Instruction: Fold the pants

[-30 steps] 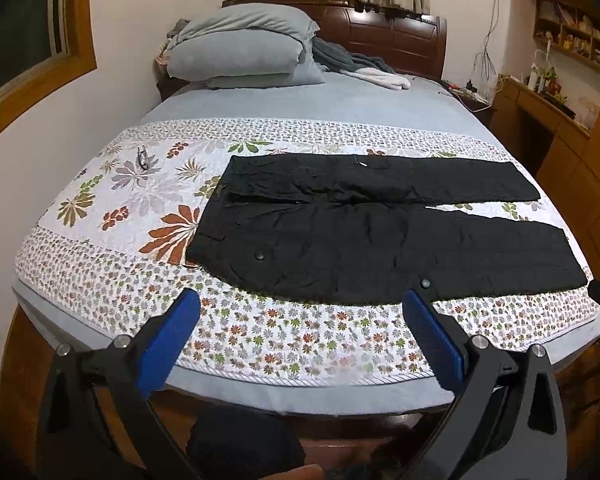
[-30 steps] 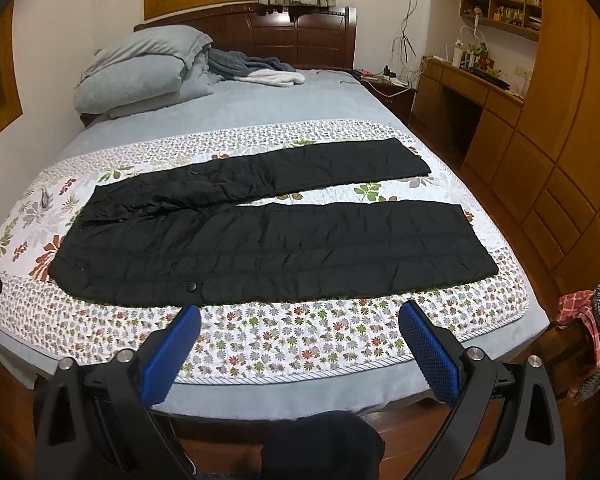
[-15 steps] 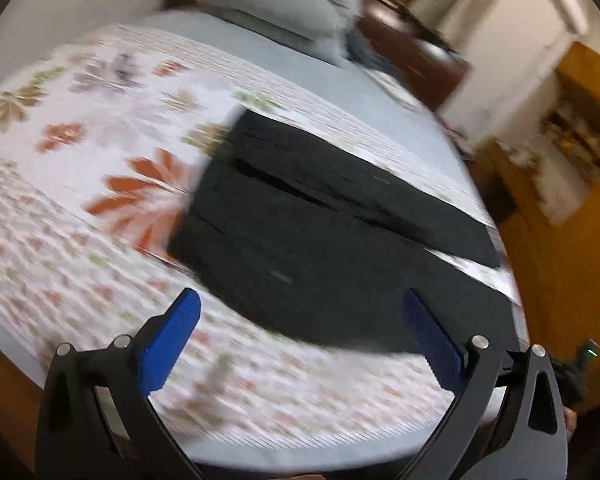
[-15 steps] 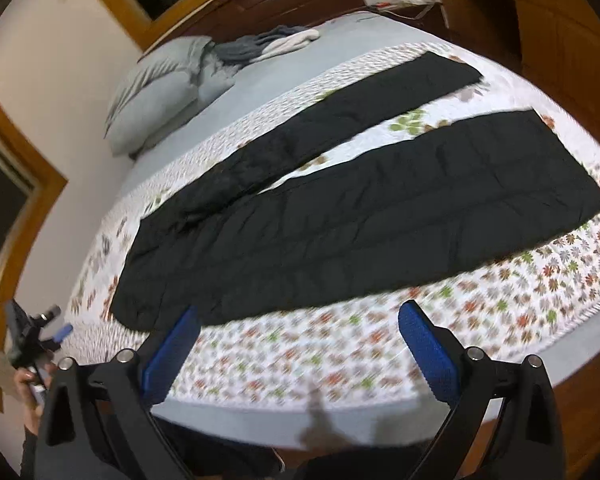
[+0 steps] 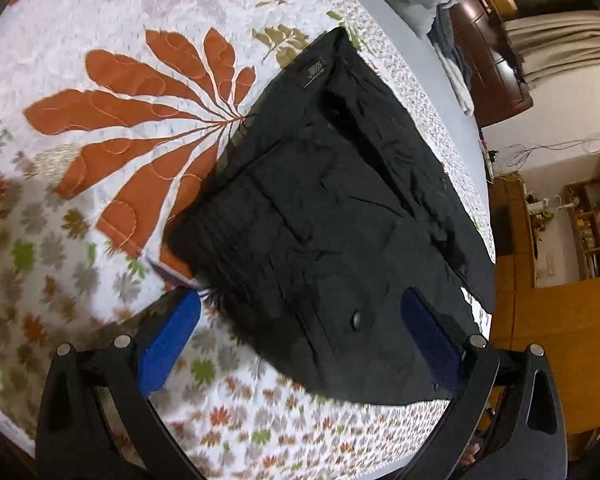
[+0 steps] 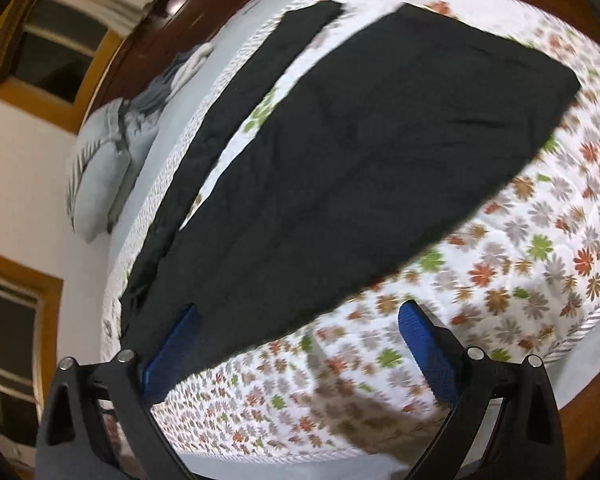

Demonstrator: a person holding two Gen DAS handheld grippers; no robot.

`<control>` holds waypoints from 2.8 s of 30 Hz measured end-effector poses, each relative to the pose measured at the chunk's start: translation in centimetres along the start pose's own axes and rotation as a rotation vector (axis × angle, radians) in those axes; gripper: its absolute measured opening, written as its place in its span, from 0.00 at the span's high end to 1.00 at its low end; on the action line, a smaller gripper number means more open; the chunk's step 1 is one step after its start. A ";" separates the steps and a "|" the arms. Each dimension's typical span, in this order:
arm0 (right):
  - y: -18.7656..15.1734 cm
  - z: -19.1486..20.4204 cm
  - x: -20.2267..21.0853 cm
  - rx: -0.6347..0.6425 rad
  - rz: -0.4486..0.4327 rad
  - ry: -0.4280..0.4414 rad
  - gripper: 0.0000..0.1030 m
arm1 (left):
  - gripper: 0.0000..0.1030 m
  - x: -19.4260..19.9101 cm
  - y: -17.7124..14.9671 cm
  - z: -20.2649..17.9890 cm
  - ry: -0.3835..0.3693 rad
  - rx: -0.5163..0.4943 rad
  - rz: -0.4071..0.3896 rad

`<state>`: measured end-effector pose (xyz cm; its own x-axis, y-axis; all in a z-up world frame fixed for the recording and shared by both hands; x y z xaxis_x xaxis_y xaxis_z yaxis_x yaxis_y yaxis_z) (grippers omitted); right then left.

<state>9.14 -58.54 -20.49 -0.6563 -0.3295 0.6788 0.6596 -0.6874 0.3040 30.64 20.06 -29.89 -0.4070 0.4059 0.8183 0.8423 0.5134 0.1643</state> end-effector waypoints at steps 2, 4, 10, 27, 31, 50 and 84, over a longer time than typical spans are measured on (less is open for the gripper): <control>0.7 -1.1 0.6 -0.039 -0.022 0.035 0.03 | 0.43 -0.2 0.7 0.0 0.041 0.001 -0.012; 1.4 -2.1 1.5 -0.071 -0.038 0.060 0.03 | 0.62 -0.2 0.7 0.8 0.080 0.050 -0.010; 5.3 -7.4 5.4 -0.238 -0.162 0.148 0.03 | 0.68 -0.2 0.5 1.3 0.003 0.066 -0.022; 10.5 -9.7 3.4 -0.278 -0.196 0.261 0.91 | 0.78 -0.1 0.1 1.9 0.033 0.116 -0.056; 9.5 -8.9 4.7 -0.234 -0.217 0.230 0.95 | 0.83 1.8 0.5 1.5 0.013 0.156 -0.041; 0.9 -5.9 2.5 -0.125 0.033 0.090 0.82 | 0.65 8.6 -2.6 10.9 0.091 0.150 -0.039; 30.2 19.3 -23.8 0.353 0.398 -0.073 0.03 | 0.43 -6.3 27.2 0.2 0.195 -0.320 0.168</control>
<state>51.75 -58.97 -14.53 -0.3115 -0.4659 0.8282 0.9435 -0.2550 0.2115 56.03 31.62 -30.71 -0.2057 0.2971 0.9324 0.9712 0.1790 0.1572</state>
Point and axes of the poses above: each gripper's, at about its wrist camera, not at the fingertips, and x roughly against the way its jaws point, z to its left, y to its top, the point moved 6 cm from there along -x, roughly the way its jaws point, and after that the axes turned 6 degrees about y, right-handed, at the moved point
